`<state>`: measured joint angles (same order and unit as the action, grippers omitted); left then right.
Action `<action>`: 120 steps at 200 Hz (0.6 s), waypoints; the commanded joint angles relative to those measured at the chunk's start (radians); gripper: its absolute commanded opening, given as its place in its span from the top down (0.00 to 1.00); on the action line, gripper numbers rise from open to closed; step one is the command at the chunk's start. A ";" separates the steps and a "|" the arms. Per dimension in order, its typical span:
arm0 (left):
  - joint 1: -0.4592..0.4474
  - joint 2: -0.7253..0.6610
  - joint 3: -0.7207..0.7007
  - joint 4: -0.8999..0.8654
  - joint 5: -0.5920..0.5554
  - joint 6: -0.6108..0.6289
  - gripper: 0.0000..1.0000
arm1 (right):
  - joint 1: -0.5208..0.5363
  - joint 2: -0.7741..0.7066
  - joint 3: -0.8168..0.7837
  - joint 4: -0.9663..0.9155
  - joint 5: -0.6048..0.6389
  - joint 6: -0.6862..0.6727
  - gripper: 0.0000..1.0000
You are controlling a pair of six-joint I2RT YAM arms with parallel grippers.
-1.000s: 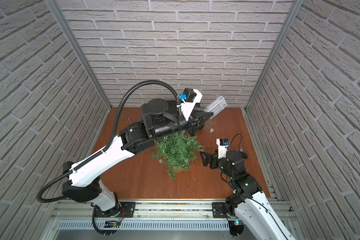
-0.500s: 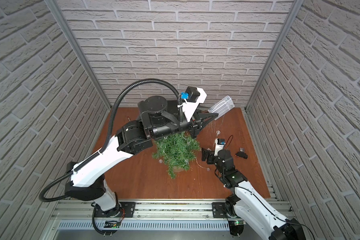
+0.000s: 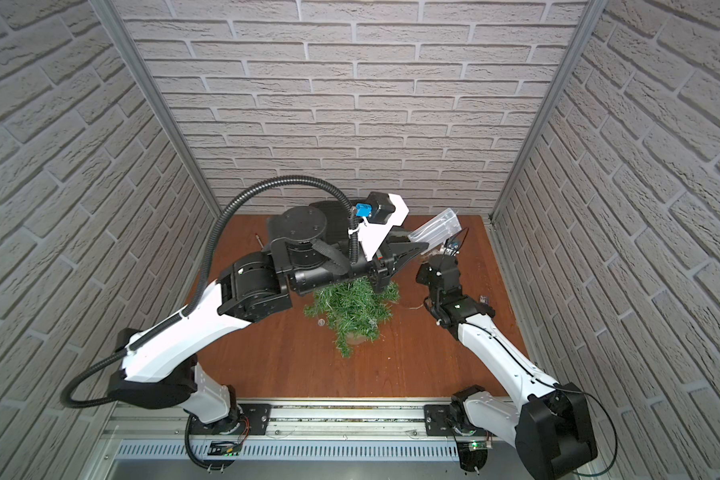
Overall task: Wrap string light around the christmas tree
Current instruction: Wrap the light string around the Christmas tree.
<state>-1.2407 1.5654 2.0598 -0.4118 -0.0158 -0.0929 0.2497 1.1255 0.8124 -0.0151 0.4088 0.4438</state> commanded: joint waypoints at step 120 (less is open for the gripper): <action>-0.008 -0.674 -0.620 0.259 -0.467 0.127 1.00 | 0.112 -0.268 0.296 -0.272 -0.492 -0.075 0.97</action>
<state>-1.2457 0.9794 1.5047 -0.2455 -0.3725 0.0086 0.3058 0.9134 1.0534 -0.2428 -0.0208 0.3992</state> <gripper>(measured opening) 0.220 0.040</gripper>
